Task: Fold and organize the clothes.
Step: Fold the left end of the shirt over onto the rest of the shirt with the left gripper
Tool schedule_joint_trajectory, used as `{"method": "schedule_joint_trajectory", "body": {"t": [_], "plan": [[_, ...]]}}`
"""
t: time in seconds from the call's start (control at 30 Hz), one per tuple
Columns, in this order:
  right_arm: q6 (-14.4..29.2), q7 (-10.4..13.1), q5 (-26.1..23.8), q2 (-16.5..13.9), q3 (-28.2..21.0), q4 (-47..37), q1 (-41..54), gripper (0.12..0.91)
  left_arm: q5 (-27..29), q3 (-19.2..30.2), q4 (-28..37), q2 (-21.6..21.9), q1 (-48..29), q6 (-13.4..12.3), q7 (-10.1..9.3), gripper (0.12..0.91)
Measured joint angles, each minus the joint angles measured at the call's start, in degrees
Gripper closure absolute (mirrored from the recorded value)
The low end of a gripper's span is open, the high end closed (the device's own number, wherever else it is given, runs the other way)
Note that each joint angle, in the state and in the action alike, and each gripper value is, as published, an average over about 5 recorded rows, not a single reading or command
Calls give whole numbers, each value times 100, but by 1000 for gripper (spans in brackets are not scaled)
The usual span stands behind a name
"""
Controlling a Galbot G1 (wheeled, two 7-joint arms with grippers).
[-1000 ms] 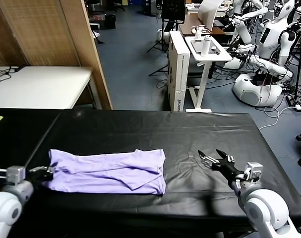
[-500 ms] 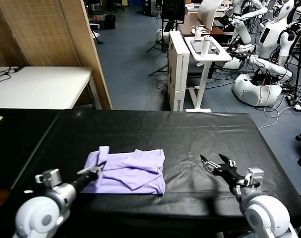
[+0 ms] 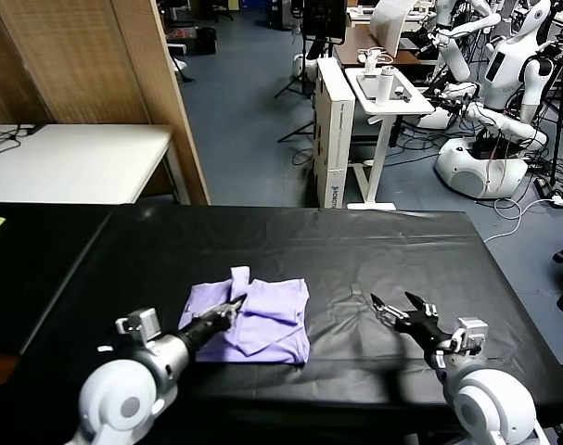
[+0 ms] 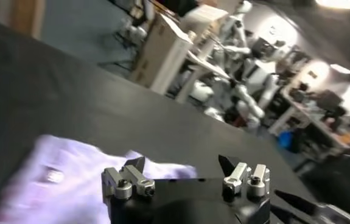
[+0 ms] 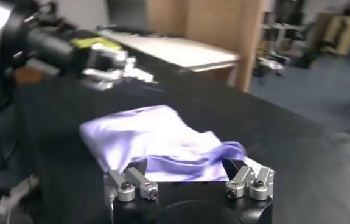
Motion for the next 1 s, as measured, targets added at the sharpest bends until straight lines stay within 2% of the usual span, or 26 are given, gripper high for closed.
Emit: {"method": "schedule_joint_trajectory", "body": {"t": [0.17,0.4,0.67,0.9,1.0], "plan": [[0,0,-5,3,-8,-13,12,118,158,56,100,-108,-24,0,53,844],[0,-5,-17,14,-49,-26,38,118,659,172,237,-295,0,0,214,844],[0,-50,-20,-95,-170,-27,109,118,736,199,133,-553,132,0,186,844],[-27,-124,6,-293,-409,-26,216,118,706,-38,-187,-768,275,0,161,844],[-26,-249,2,-396,-554,-13,267,118,722,-267,-353,-708,350,0,162,787]]}}
